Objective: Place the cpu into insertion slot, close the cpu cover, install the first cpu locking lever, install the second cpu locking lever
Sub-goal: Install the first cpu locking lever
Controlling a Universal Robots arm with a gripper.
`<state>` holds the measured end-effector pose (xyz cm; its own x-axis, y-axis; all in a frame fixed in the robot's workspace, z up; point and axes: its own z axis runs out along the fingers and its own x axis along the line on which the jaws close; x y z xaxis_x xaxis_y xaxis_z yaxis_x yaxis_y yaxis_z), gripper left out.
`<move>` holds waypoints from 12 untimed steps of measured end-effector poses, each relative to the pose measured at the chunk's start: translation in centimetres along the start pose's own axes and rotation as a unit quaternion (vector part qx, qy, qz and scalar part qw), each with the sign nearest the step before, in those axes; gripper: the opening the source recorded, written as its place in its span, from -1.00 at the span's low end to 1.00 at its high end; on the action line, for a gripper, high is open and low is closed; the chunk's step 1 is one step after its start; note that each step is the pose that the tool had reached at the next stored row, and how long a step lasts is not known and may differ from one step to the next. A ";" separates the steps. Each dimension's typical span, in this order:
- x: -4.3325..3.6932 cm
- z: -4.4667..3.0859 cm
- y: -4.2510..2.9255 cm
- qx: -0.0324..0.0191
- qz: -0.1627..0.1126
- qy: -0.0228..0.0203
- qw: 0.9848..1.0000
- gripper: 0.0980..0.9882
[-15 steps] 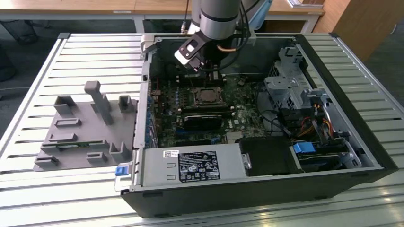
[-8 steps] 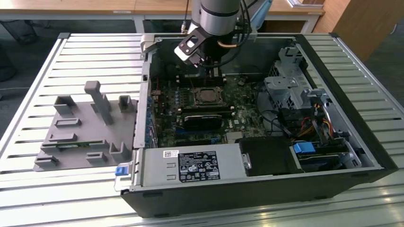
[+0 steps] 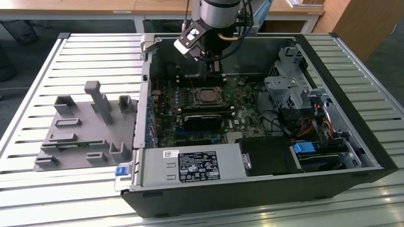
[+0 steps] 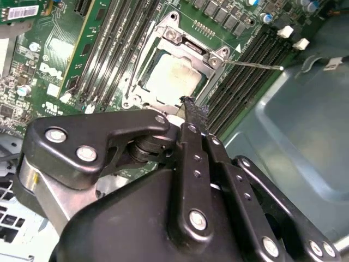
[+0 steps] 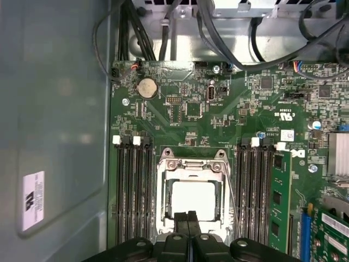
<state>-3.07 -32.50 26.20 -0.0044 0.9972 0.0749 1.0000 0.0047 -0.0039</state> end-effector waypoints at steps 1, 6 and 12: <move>0.01 -0.17 0.00 0.000 0.000 0.000 1.000 -0.96; 0.04 -0.44 -0.01 0.000 -0.006 0.000 1.000 -0.96; 0.03 -0.40 -0.02 0.004 -0.058 0.000 0.998 -0.96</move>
<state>-3.09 -32.50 26.61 -0.1204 0.9899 0.0746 0.9926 0.1210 -0.0042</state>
